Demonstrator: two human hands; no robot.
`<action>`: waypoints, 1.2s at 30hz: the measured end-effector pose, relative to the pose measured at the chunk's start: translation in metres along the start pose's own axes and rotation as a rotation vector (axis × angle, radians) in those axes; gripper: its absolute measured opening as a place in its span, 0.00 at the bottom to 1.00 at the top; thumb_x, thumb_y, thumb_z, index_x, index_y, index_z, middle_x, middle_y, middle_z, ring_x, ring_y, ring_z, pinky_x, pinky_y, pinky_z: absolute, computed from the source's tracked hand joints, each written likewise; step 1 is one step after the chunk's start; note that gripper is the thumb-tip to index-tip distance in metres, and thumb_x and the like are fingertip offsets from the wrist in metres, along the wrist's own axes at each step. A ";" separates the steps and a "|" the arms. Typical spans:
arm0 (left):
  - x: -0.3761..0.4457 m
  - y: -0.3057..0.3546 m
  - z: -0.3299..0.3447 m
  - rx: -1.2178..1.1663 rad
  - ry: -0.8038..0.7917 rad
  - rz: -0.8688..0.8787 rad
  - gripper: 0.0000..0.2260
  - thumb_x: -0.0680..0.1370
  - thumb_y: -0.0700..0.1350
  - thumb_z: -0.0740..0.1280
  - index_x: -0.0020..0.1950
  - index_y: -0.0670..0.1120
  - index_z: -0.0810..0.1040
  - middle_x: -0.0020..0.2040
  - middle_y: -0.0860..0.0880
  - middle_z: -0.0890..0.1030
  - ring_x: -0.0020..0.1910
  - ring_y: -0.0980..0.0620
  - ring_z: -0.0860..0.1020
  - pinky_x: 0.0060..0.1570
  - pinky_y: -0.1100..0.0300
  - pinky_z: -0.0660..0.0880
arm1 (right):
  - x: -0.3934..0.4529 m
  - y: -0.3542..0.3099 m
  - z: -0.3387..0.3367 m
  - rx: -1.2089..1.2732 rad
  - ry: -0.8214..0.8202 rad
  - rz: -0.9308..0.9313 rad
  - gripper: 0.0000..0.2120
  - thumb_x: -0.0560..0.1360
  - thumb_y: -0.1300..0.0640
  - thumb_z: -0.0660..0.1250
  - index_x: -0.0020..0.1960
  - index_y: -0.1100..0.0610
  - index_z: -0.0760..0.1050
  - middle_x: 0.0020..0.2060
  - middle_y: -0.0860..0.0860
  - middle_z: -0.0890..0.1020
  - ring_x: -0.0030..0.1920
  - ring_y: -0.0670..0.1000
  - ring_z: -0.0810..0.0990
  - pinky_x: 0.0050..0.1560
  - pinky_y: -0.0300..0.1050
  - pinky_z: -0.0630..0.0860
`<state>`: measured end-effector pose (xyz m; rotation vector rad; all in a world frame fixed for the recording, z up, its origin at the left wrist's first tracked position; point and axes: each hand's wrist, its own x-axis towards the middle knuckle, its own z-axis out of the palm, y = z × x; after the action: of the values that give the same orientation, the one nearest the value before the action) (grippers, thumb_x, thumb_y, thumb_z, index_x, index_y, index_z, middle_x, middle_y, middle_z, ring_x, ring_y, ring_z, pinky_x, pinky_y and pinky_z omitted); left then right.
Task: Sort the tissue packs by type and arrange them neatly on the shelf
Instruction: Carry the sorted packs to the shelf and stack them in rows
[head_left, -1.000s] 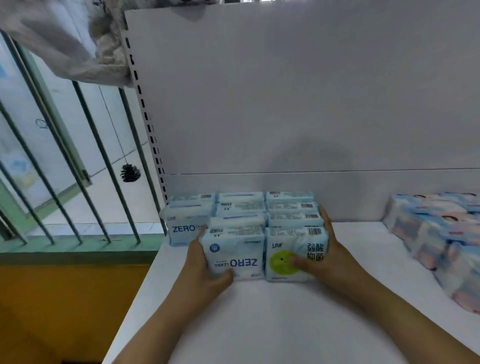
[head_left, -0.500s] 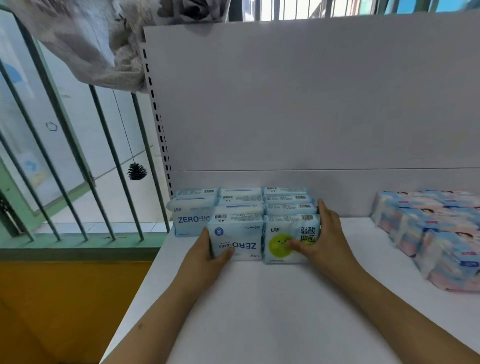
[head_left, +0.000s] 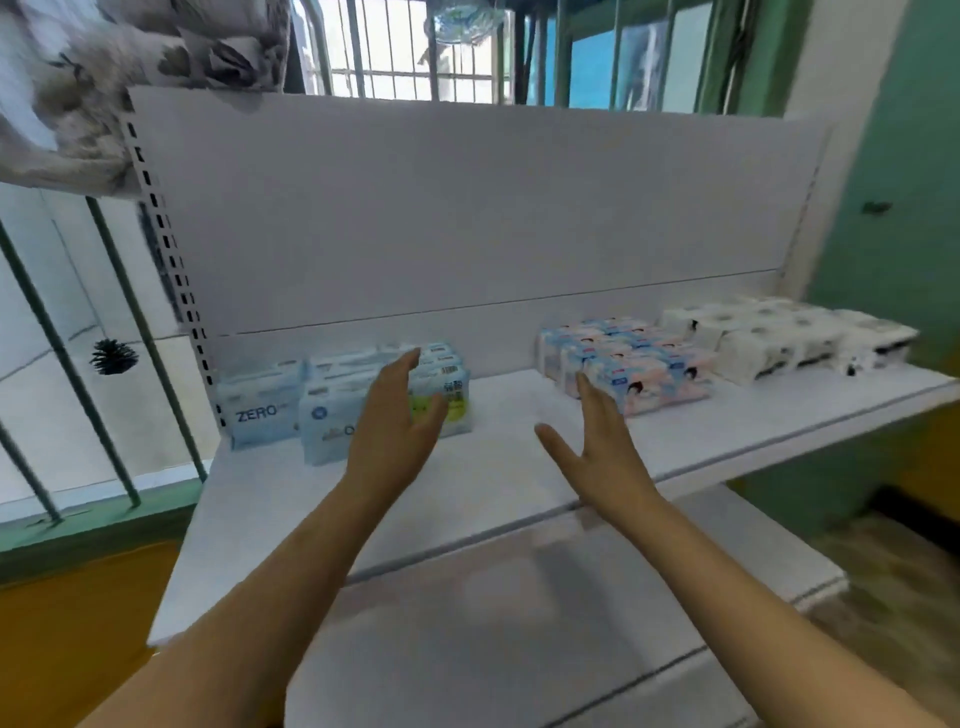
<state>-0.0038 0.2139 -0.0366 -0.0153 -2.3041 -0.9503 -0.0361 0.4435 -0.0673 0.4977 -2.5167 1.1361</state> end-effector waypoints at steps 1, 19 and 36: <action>-0.010 0.015 0.016 -0.021 -0.059 0.027 0.25 0.81 0.49 0.65 0.77 0.48 0.65 0.74 0.49 0.69 0.72 0.51 0.68 0.68 0.60 0.62 | -0.021 0.007 -0.013 -0.008 0.004 0.041 0.41 0.77 0.37 0.60 0.80 0.52 0.45 0.79 0.49 0.54 0.77 0.49 0.53 0.71 0.40 0.51; -0.297 0.355 0.357 -0.303 -0.979 0.537 0.22 0.83 0.53 0.59 0.76 0.47 0.65 0.72 0.46 0.69 0.71 0.49 0.68 0.68 0.56 0.65 | -0.427 0.197 -0.319 -0.204 0.454 0.870 0.37 0.77 0.30 0.51 0.80 0.45 0.47 0.79 0.44 0.53 0.78 0.47 0.51 0.74 0.48 0.53; -0.464 0.440 0.595 0.131 -1.414 0.815 0.22 0.83 0.52 0.57 0.77 0.48 0.64 0.73 0.47 0.68 0.69 0.46 0.68 0.67 0.56 0.66 | -0.598 0.391 -0.412 0.049 0.503 1.390 0.26 0.82 0.46 0.57 0.76 0.56 0.61 0.69 0.47 0.70 0.67 0.48 0.70 0.61 0.36 0.65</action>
<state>0.1413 1.0197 -0.3392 -1.9272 -2.9690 -0.2758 0.3830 1.1057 -0.3228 -1.5618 -2.1583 1.3860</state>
